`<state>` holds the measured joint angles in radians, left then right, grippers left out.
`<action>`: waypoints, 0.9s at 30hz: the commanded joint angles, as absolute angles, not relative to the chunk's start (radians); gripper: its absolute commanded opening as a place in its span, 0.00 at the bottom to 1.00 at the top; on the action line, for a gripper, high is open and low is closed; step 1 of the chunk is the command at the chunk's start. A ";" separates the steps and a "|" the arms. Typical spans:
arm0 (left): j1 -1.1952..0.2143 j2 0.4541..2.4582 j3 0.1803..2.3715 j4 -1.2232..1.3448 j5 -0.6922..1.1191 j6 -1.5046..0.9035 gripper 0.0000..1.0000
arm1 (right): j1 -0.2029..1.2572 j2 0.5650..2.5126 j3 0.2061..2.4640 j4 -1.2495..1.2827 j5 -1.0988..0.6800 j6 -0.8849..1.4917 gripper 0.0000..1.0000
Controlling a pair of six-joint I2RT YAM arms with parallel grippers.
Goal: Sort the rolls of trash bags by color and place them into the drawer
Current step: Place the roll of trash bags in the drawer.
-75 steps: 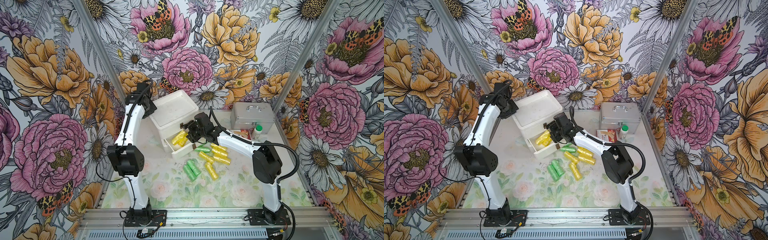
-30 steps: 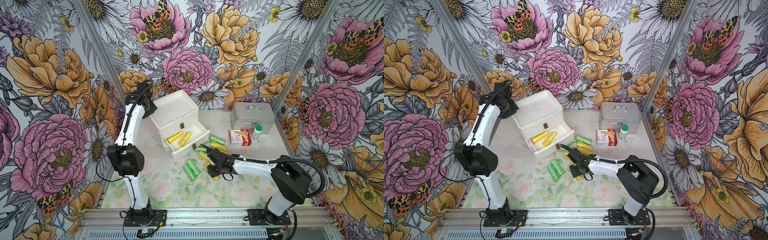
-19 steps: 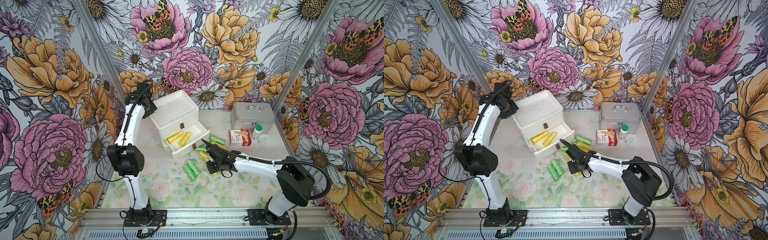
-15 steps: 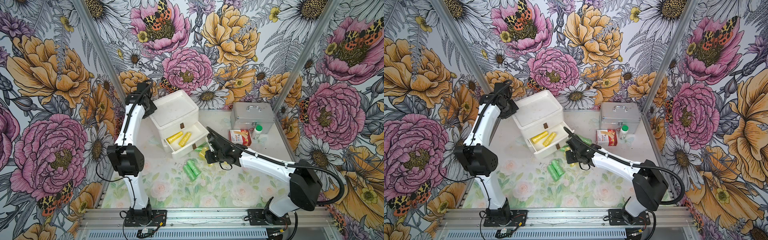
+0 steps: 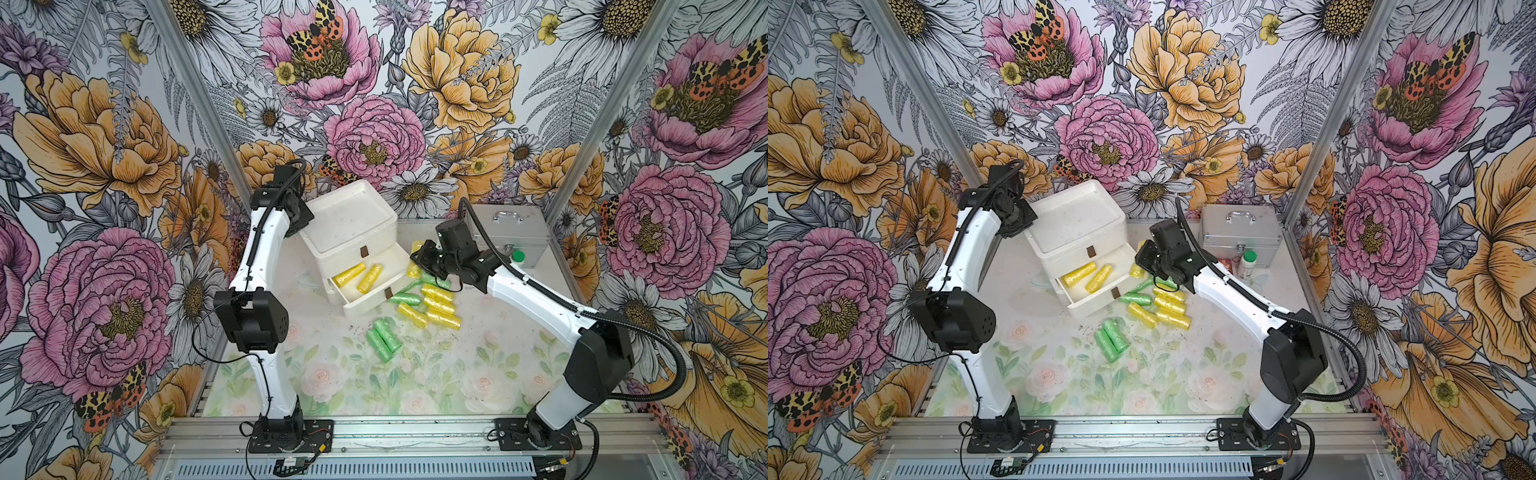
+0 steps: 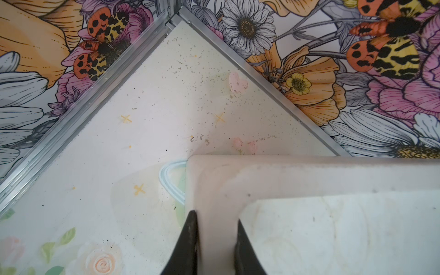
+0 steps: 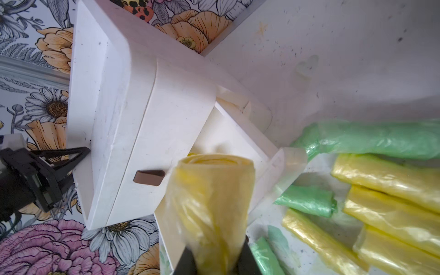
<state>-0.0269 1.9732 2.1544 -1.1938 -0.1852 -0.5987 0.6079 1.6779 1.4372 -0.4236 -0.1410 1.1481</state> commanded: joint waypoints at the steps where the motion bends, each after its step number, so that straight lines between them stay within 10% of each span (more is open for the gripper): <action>1: -0.073 2.075 2.105 -1.154 0.153 -0.760 0.00 | 0.621 1.732 1.475 -0.318 -0.204 1.326 0.21; 18: -0.079 2.091 2.117 -1.153 0.158 -0.760 0.00 | 0.669 1.868 1.534 -0.236 -0.233 1.473 0.28; 27: -0.076 2.097 2.122 -1.153 0.167 -0.761 0.00 | 0.668 1.863 1.527 -0.235 -0.278 1.464 0.65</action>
